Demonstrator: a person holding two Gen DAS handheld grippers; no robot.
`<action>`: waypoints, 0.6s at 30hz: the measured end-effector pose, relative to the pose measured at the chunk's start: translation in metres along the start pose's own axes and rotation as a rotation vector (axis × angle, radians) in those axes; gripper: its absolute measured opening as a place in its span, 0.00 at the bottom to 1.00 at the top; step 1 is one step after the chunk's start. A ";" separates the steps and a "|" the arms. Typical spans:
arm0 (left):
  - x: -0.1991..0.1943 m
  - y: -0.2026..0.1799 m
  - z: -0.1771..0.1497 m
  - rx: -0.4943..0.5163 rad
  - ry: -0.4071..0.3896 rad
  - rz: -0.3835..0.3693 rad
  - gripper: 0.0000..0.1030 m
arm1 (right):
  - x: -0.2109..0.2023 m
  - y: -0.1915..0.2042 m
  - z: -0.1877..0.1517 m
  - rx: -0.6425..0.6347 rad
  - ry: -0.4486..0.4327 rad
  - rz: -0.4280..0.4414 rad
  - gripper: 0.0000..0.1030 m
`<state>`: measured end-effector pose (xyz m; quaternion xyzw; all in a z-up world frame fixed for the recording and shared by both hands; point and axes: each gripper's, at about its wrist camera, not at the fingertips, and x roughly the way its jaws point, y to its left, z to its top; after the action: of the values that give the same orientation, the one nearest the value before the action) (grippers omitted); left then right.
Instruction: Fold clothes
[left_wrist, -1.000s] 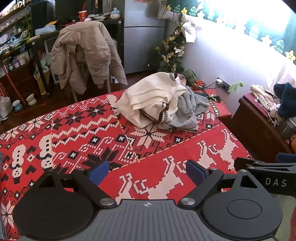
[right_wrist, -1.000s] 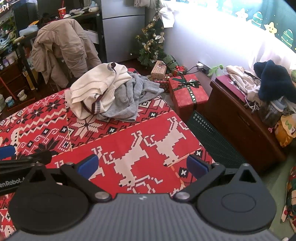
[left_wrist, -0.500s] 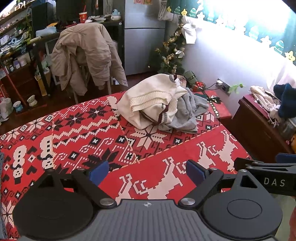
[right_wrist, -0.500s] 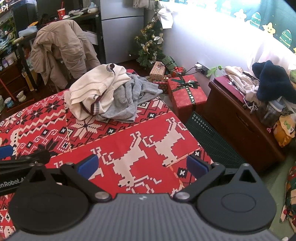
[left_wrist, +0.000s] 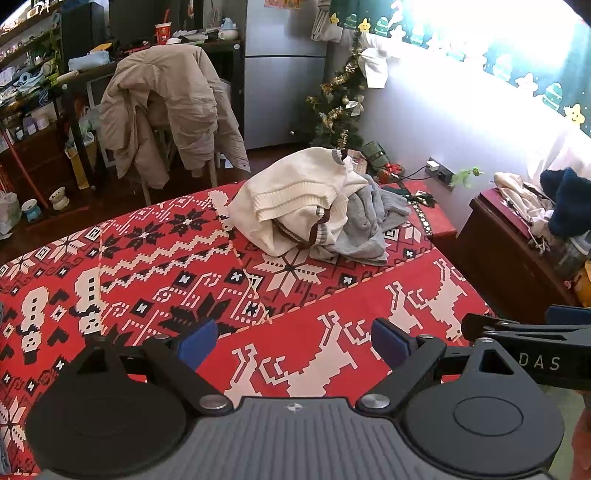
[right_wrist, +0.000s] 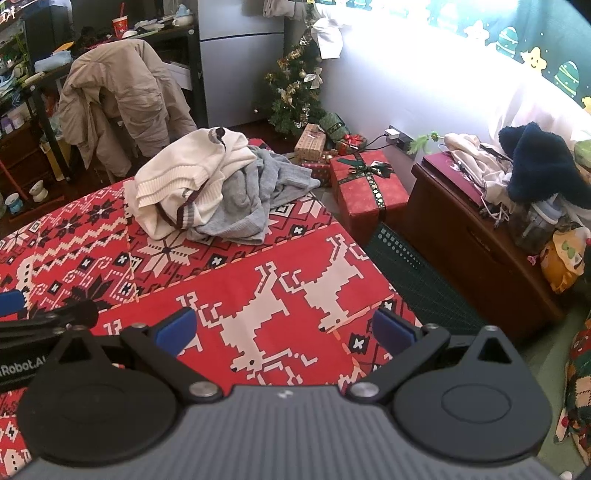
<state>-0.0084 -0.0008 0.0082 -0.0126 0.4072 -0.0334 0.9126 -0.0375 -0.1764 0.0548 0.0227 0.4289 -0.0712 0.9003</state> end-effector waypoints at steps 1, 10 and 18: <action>0.000 0.000 0.000 -0.001 0.001 -0.001 0.88 | 0.000 0.000 0.000 0.001 0.000 0.001 0.99; 0.002 0.001 -0.002 0.004 0.011 -0.012 0.88 | 0.001 0.000 0.000 -0.001 0.005 0.004 0.99; 0.004 -0.001 -0.003 0.024 0.010 0.000 0.88 | 0.001 0.000 0.000 0.002 0.003 0.002 0.99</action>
<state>-0.0081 -0.0025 0.0037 -0.0014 0.4112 -0.0386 0.9107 -0.0367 -0.1769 0.0538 0.0239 0.4300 -0.0706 0.8997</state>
